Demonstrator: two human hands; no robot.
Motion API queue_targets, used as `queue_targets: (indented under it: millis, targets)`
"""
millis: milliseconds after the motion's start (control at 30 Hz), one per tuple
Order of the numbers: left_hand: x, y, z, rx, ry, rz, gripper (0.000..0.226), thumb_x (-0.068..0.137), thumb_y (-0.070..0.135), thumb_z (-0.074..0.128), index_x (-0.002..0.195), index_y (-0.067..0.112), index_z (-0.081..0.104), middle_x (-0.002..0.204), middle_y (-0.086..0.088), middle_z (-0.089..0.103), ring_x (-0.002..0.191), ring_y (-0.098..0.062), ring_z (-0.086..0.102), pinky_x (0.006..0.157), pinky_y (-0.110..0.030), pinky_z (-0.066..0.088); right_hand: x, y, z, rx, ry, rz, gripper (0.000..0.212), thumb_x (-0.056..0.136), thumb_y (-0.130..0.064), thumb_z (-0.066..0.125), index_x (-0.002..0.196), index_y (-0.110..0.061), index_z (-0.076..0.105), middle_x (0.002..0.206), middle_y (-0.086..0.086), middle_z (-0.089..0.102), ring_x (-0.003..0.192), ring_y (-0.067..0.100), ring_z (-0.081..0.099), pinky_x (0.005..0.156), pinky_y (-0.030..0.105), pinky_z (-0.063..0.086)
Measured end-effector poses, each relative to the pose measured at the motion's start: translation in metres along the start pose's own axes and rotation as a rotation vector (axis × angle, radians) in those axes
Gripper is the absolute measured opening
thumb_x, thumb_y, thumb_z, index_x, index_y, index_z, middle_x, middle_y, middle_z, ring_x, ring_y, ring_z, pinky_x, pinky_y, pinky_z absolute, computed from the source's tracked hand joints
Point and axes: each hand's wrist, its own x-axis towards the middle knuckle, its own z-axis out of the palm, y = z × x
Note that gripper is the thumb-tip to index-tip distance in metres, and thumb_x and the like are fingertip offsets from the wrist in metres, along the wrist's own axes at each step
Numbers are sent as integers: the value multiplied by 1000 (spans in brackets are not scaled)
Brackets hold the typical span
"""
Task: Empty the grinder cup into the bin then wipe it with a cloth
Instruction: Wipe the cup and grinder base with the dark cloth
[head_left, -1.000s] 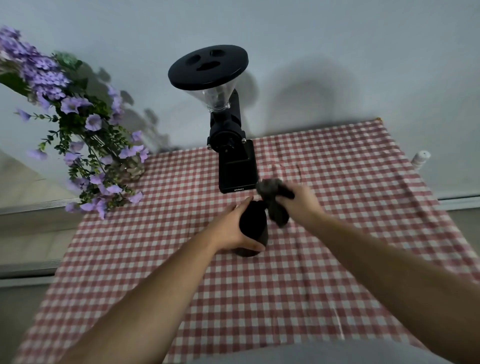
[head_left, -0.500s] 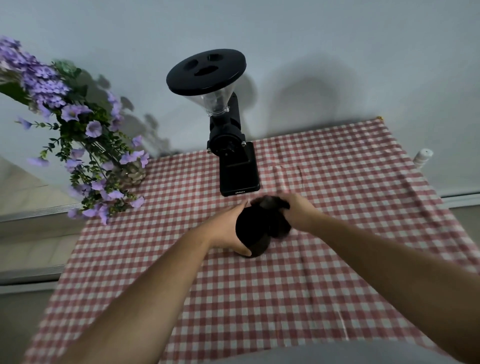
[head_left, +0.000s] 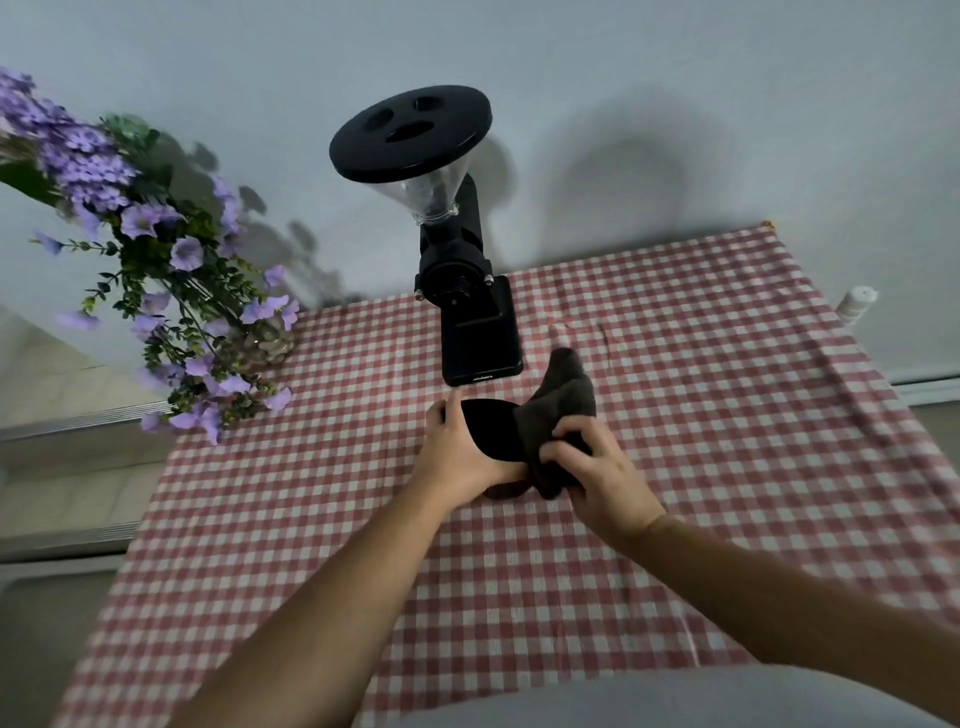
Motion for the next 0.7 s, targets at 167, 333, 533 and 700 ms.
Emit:
queue_targets:
  millis: [167, 333, 533, 700]
  targets:
    - [7, 0, -7, 95, -60, 16, 126, 58, 51, 89, 154, 22, 13, 157, -3, 18, 137, -27, 37, 105, -41, 44, 13, 17, -5, 327, -72, 437, 35, 82, 11, 51, 99, -18, 60, 115, -4, 50, 103, 12, 51, 84, 23, 49]
    - [12, -1, -16, 115, -128, 92, 124, 58, 46, 90, 154, 21, 17, 158, 2, 19, 140, -21, 33, 108, -39, 42, 29, 10, -2, 615, -75, 641, 33, 90, 5, 40, 108, -19, 56, 98, -7, 59, 94, 11, 59, 72, 20, 50]
    - [9, -5, -24, 125, -178, 117, 131, 58, 46, 91, 155, 31, 6, 163, 8, 4, 144, -24, 26, 111, -43, 38, 53, 22, -14, 309, -309, 617, 37, 88, 4, 43, 112, -16, 62, 100, -1, 59, 88, 14, 58, 61, 15, 45]
    - [-13, -1, 14, -5, 127, -41, 138, 46, 65, 86, 152, 28, 6, 160, -1, 9, 141, -30, 31, 104, -48, 45, 56, 14, -11, 451, -118, 565, 37, 87, 6, 44, 111, -18, 58, 104, 0, 60, 94, 14, 60, 67, 15, 47]
